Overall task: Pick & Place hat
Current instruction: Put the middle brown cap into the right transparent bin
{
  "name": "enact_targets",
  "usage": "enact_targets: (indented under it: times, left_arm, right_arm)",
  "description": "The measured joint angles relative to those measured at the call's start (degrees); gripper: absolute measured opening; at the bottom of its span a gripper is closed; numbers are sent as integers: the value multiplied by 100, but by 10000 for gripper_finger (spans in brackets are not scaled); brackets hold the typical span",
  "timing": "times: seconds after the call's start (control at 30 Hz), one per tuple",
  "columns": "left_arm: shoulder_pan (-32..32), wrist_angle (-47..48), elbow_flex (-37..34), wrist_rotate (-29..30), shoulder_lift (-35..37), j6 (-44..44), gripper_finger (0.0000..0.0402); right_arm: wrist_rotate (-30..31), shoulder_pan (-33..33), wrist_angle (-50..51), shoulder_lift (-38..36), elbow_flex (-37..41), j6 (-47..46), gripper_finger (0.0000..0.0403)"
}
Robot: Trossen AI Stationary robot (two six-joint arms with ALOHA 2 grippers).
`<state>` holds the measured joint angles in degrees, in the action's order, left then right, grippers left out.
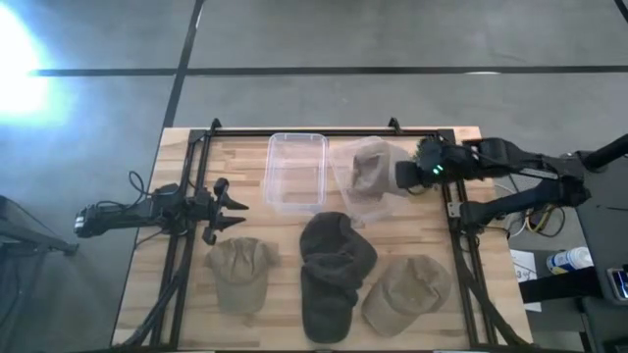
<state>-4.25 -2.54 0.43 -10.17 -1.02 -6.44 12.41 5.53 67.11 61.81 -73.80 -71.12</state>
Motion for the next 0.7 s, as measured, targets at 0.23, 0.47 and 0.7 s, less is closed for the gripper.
enact_targets:
  times: [0.23, 0.47, 0.7]
  left_arm:
    - [0, 1, -2, 0, 2, 0, 151]
    - [0, -35, 0, -20, 1, -494, 151]
    - [-2, -427, 2, -33, 0, -4777, 151]
  right_arm:
    - [-1090, 808, -756, 1076, 10, 1450, 13]
    - [-2062, 1077, -966, 2376, 10, 2303, 32]
    - [-2029, 1100, -707, 3293, -2, 2483, 65]
